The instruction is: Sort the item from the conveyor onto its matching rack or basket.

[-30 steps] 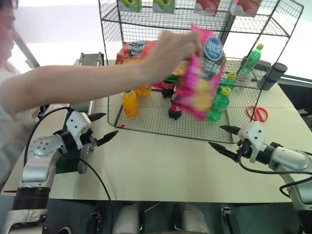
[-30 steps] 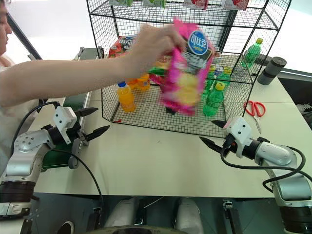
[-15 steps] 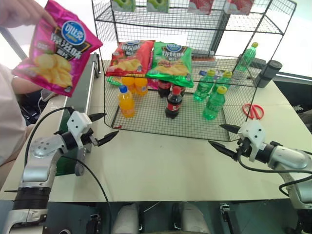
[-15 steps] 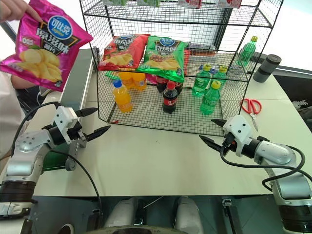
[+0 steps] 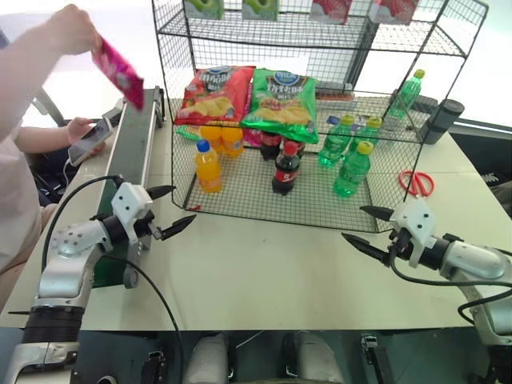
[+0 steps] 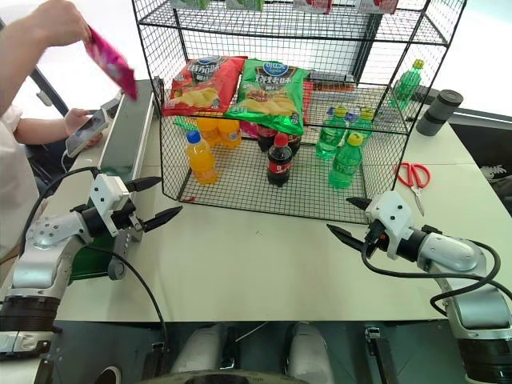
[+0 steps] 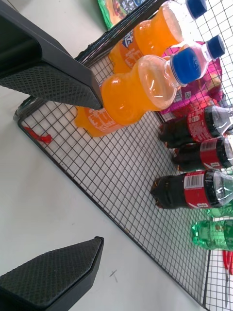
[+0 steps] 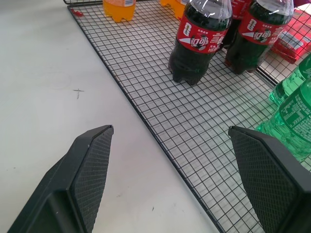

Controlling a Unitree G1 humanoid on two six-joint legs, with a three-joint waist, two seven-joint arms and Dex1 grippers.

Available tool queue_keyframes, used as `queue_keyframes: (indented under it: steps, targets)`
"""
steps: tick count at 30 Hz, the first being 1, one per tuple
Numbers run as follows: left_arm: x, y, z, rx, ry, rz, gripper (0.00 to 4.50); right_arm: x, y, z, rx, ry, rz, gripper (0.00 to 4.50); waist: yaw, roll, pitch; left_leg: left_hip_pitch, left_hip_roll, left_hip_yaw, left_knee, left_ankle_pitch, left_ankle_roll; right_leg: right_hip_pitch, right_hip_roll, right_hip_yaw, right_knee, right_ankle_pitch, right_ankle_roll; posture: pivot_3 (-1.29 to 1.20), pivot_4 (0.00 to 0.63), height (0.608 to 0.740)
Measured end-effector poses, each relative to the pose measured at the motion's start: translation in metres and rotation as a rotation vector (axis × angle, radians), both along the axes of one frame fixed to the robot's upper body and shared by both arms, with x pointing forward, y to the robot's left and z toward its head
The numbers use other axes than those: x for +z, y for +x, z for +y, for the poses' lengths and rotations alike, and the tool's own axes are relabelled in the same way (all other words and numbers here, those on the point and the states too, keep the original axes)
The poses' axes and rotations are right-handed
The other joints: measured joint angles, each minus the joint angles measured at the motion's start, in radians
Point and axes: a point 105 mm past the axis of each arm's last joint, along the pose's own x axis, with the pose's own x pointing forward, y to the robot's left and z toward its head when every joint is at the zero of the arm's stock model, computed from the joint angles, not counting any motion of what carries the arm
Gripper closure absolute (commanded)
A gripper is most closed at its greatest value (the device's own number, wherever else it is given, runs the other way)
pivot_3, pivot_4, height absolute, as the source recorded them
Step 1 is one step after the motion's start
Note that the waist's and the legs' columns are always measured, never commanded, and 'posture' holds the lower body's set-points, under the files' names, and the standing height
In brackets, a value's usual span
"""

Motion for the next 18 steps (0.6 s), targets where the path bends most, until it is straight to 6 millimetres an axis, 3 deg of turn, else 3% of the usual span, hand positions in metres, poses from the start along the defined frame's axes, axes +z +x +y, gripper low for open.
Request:
queue_keyframes:
  steps: [18]
  targets:
    - [-0.003,-0.0036,0.0046,0.011,0.005,0.005,0.0,0.0001,0.0057,0.0064,0.04,-0.023,-0.03,0.56,-0.001,0.0,0.0,0.0,0.0,0.001,0.0,0.0,0.0,-0.001,0.0,0.001,0.0,0.0,0.0,0.0,0.15,0.74]
